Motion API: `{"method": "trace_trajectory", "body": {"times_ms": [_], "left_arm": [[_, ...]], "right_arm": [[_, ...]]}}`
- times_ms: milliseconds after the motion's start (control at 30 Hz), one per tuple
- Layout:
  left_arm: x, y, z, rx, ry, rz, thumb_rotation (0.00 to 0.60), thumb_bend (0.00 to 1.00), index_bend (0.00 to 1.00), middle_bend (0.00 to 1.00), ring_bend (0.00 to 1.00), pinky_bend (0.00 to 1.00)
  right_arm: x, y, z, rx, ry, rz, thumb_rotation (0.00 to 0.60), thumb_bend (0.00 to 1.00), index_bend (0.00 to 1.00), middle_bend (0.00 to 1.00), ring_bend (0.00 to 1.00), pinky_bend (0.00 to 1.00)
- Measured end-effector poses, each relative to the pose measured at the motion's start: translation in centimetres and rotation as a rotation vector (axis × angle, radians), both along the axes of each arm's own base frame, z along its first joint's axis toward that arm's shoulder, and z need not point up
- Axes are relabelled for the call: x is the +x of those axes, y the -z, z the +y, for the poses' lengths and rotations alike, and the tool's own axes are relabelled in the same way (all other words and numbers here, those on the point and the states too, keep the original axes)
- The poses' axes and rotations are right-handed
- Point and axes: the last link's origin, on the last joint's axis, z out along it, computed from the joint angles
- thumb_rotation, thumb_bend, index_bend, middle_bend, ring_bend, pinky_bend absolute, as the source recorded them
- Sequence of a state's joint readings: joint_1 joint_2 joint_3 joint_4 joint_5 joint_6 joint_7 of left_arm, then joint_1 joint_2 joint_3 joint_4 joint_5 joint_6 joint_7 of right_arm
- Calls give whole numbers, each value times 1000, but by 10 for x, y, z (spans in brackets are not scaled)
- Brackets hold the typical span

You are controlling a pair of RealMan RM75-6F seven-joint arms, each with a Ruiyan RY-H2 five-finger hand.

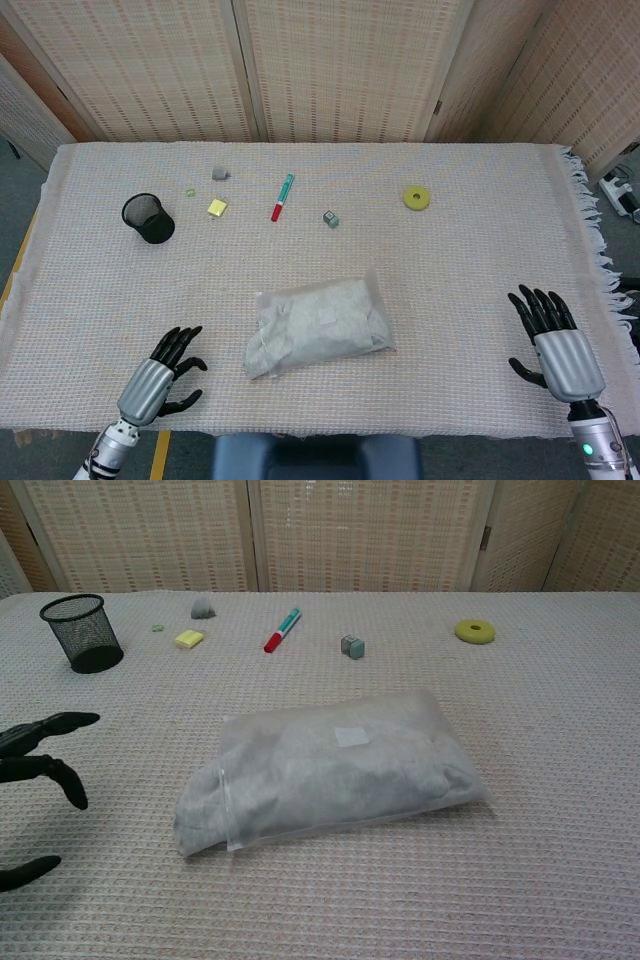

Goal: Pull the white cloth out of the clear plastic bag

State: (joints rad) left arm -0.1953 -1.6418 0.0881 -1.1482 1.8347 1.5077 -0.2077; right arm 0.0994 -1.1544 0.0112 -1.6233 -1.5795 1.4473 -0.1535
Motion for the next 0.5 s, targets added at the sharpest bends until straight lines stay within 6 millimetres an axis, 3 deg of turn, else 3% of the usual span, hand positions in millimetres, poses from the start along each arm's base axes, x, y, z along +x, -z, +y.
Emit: {"method": "trace_trajectory", "body": {"times_ms": [267, 500], "left_arm": [[14, 38, 4, 48, 56, -46, 600, 300, 428, 43, 0, 31], [32, 57, 11, 80, 102, -87, 600, 274, 399, 43, 0, 31]], "right_arm": [[0, 0, 1, 14, 0, -3, 600, 126, 0, 0, 0, 0], [0, 2, 0, 30, 9, 3, 600, 125, 0, 0, 0, 0]]}}
